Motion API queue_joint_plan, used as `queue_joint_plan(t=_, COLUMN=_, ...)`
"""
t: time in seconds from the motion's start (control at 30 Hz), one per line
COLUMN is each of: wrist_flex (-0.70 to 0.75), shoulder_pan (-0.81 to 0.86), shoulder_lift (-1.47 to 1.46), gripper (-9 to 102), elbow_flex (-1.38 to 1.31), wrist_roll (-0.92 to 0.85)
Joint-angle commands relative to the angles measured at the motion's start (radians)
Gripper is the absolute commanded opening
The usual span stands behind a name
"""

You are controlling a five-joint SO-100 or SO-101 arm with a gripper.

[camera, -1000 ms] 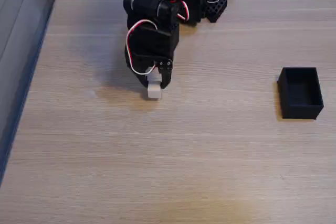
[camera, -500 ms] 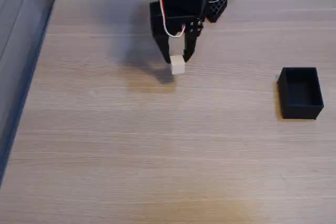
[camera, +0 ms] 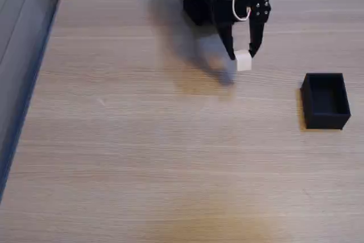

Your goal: Pick a white block and place it in the black box.

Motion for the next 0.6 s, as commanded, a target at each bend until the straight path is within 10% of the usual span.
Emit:
queue_joint_plan(t=0.0, wrist_flex=0.034, shoulder_pan=-0.078, shoulder_lift=0.017, gripper=0, elbow_flex=-0.061, wrist_roll=0.110)
queue_joint_plan(t=0.27, wrist_flex=0.146, shoulder_pan=-0.313, shoulder_lift=-0.025, gripper=0, elbow_flex=-0.161, wrist_roll=0.210)
queue_joint_plan(t=0.57, wrist_flex=-0.037, shoulder_pan=-0.399, shoulder_lift=-0.189, gripper=0, elbow_flex=-0.209, wrist_roll=0.198)
